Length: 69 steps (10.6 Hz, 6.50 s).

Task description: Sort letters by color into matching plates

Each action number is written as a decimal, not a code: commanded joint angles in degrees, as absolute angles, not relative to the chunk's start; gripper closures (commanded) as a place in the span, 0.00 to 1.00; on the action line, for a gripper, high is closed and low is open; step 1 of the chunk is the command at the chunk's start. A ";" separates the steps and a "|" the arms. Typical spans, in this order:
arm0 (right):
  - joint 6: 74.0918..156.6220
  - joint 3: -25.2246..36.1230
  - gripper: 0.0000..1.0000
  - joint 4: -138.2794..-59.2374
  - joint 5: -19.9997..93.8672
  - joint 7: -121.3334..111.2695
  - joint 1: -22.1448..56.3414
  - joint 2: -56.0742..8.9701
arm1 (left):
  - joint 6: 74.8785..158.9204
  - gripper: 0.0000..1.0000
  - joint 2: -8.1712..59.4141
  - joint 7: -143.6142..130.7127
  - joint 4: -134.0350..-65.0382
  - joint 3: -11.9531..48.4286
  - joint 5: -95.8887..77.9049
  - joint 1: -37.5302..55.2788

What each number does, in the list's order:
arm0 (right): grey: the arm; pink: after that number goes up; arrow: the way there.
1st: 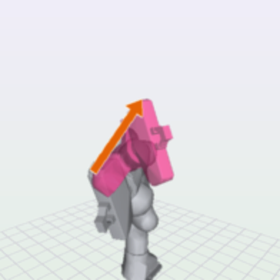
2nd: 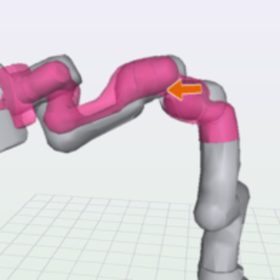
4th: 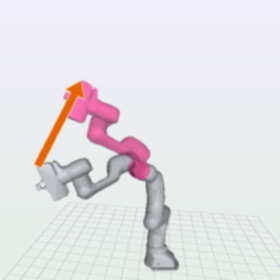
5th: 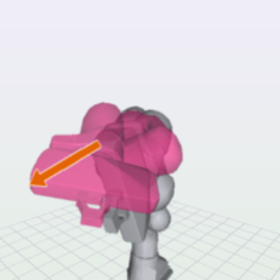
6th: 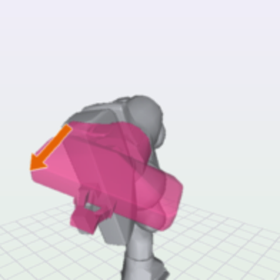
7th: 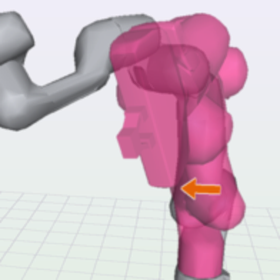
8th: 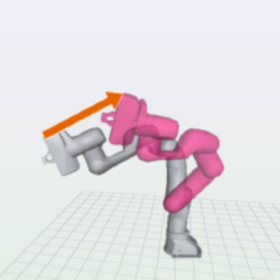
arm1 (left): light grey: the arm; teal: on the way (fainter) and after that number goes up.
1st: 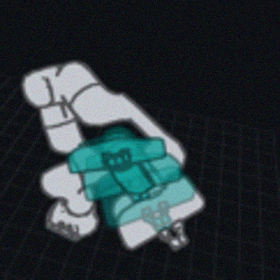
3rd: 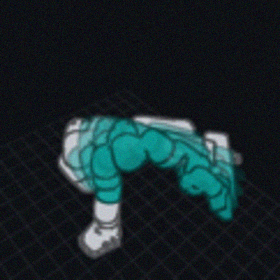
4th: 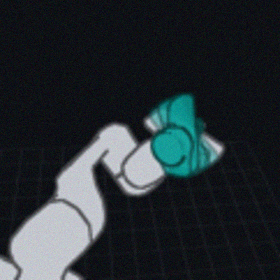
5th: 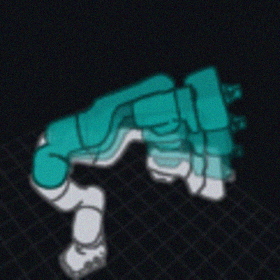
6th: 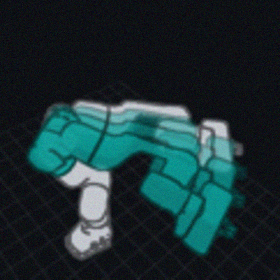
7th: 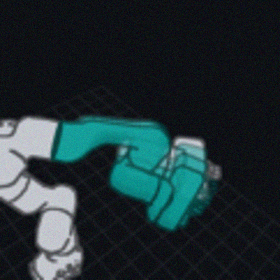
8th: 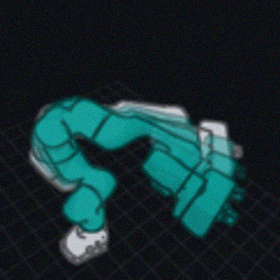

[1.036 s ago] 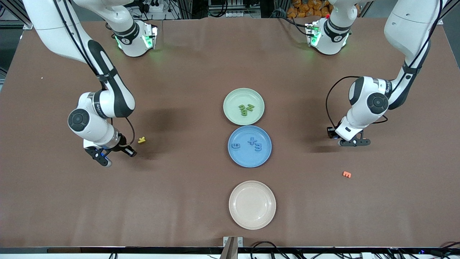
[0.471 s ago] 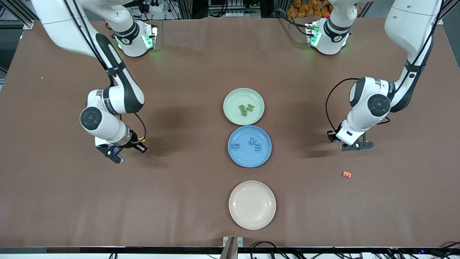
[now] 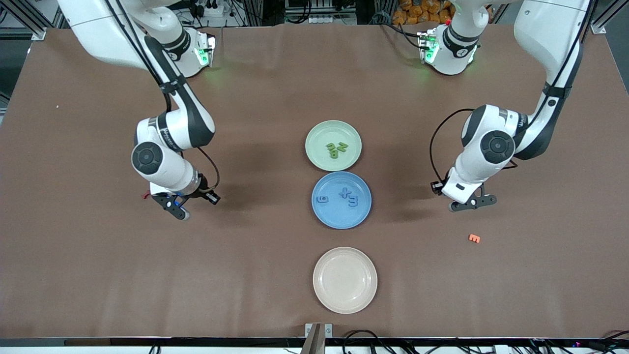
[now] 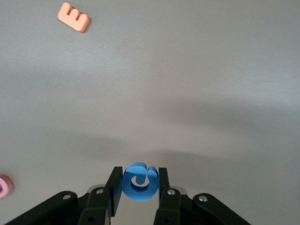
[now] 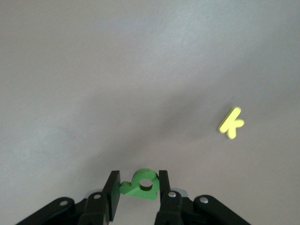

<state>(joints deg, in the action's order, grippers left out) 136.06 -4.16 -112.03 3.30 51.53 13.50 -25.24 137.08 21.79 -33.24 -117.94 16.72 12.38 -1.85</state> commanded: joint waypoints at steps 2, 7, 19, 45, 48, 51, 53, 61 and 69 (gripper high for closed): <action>134.47 -6.06 1.00 -111.53 3.34 56.51 15.82 -23.03 | 133.60 1.00 22.15 -48.12 -113.65 25.46 13.18 -0.97; 134.39 -10.10 1.00 -111.88 3.34 61.17 17.14 -21.01 | 133.51 1.00 29.77 -64.40 -104.79 26.02 13.18 11.05; 135.96 -15.56 1.00 -111.53 2.03 69.25 20.12 -19.95 | 133.07 0.00 38.50 -72.78 -92.81 24.44 16.86 17.85; 141.77 -15.47 0.66 -92.64 -15.64 107.93 42.36 -43.33 | 112.94 0.00 2.92 -23.20 -117.05 13.46 4.75 0.68; 141.68 -15.47 0.26 -92.81 -15.38 107.93 41.75 -42.46 | 112.68 0.00 0.18 -23.29 -118.74 10.46 4.57 3.16; 141.15 -15.56 0.00 -94.21 -15.12 107.84 40.88 -39.48 | 112.68 0.00 -2.36 -23.12 -119.45 10.28 3.35 2.64; 141.15 -15.82 0.00 -99.64 -14.68 107.23 39.29 -32.29 | 112.59 0.00 -4.30 -23.03 -118.57 10.28 1.14 2.11; 130.48 -19.07 0.00 -111.27 1.20 77.06 31.39 -7.24 | 96.46 0.00 -0.19 -10.74 -94.87 6.24 -0.70 1.32; 101.20 -18.81 0.00 -104.61 9.05 41.79 14.96 5.36 | 86.48 0.00 0.70 -5.89 -86.49 6.42 -0.17 1.23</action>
